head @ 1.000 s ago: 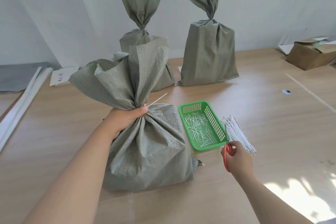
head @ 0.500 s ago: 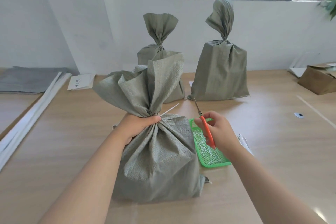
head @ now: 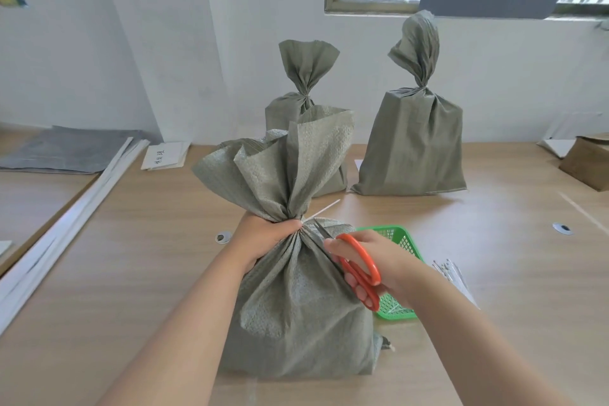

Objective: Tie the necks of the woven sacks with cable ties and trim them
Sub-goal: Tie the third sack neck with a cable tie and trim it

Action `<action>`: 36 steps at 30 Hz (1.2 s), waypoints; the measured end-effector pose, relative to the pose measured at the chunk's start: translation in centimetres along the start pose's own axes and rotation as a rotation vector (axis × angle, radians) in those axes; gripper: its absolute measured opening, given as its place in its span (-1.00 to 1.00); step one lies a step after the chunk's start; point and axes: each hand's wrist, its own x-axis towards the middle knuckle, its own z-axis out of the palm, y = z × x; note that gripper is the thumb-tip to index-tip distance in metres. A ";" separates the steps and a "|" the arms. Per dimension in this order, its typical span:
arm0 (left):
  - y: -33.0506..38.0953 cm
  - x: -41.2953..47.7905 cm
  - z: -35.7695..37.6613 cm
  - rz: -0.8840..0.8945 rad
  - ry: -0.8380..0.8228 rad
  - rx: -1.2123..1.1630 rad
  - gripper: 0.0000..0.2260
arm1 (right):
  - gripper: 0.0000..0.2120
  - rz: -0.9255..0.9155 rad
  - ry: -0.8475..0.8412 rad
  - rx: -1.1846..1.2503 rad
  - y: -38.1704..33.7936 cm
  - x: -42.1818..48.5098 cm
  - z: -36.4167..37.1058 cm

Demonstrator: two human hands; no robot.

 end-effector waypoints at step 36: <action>0.0 0.3 1.5 0.153 -0.066 0.030 -0.74 | -0.68 -0.058 0.155 0.100 1.4 0.0 2.6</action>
